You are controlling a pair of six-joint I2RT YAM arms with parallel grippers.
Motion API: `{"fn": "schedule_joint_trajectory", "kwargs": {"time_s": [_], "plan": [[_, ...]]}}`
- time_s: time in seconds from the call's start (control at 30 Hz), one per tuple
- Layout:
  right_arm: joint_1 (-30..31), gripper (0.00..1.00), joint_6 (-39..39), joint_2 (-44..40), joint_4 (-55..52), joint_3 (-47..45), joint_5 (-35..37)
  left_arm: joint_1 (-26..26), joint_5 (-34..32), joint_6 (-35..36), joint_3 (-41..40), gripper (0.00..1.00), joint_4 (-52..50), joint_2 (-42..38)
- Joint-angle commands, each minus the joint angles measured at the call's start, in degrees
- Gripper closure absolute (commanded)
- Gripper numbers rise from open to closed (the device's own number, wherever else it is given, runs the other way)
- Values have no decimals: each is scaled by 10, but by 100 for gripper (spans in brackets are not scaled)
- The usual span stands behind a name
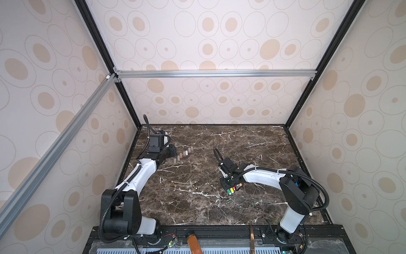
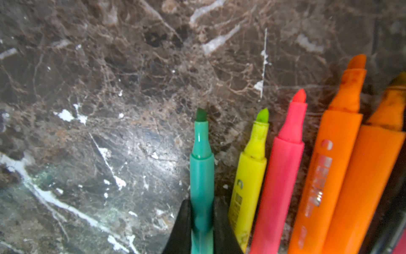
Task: Remove pen caps from pens
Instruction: Place the pen cap at the middle-left of the table.
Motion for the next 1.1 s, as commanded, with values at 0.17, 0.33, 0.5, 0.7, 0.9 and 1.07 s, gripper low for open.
{"fn": "schedule_joint_trajectory", "kwargs": {"time_s": [0.17,0.33,0.5,0.7,0.9,1.07], "plan": [[4,93,-14,19,-33,41,45,8,3,12,7,100,1,-11],[4,89,-14,26,-40,54,53,11,1,13,7,100,-1,-11],[4,85,-11,22,-42,50,52,15,6,12,7,100,2,-6],[4,76,-5,12,-40,41,60,16,8,12,8,100,3,-3],[4,71,-5,-8,-37,41,72,18,-2,7,-2,100,9,-2],[3,71,-14,-40,-28,36,83,19,-40,-4,-31,100,17,-3]]}}
